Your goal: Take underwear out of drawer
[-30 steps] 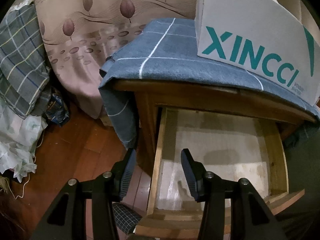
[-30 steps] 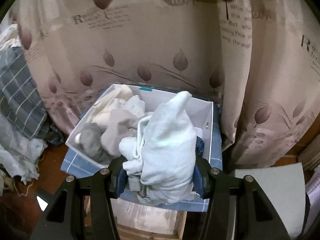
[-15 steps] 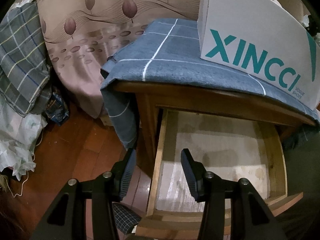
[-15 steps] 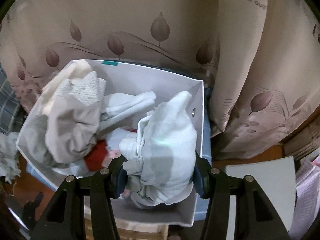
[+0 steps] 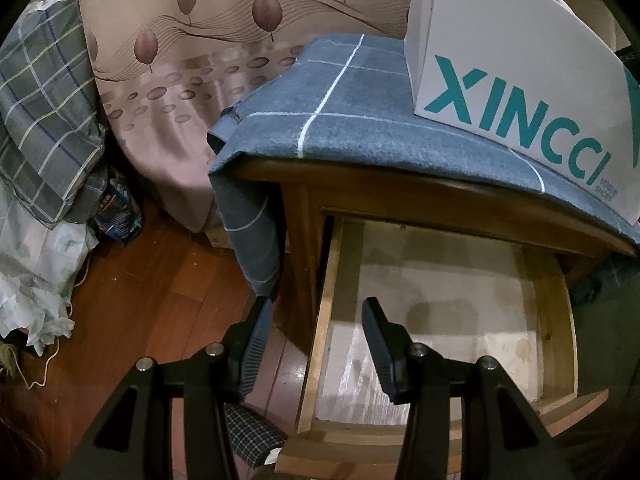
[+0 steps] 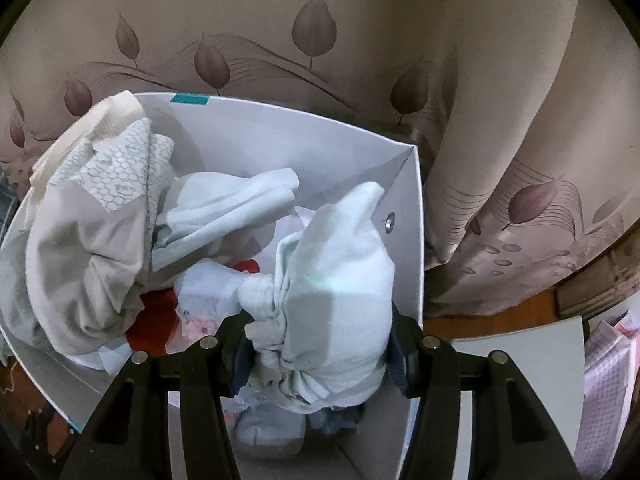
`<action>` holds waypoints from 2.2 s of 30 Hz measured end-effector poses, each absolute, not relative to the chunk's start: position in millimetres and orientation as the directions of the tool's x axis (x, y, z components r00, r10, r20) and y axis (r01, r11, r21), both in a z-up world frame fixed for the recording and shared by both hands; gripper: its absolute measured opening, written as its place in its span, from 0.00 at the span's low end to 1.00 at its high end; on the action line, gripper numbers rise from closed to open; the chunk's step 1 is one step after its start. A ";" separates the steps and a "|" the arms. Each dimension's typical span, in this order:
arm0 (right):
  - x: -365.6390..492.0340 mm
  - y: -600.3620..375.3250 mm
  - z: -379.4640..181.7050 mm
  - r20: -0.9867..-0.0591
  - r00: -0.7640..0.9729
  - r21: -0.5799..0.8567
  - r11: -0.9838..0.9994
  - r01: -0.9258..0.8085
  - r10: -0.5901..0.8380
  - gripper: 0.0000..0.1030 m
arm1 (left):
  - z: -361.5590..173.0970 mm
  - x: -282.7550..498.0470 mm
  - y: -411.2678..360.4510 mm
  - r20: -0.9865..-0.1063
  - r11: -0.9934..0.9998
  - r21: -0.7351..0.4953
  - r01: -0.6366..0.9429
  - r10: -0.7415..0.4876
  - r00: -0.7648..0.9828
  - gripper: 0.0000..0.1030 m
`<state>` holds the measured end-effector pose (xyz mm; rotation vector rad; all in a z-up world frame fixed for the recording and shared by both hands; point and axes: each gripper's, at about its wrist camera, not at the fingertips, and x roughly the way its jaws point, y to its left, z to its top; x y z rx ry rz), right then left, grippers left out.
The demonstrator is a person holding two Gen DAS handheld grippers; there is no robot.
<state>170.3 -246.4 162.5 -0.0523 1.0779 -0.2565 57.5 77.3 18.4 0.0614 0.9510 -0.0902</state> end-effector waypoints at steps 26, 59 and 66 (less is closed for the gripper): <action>125.3 -228.5 204.3 -0.774 0.597 -0.116 0.974 0.193 -0.211 0.85 | 21.0 46.0 49.5 -0.792 0.987 0.051 0.152 -0.053 0.608 0.46; -56.2 -173.9 14.8 -0.806 0.591 0.058 0.988 0.141 -0.037 0.98 | 20.1 -10.3 28.5 -0.797 0.972 0.096 0.216 -0.055 0.601 0.50; -59.0 -173.9 2.0 -0.817 0.573 0.021 0.989 0.144 -0.066 0.99 | 18.7 -6.3 27.6 -0.803 0.975 0.079 0.209 -0.062 0.592 0.50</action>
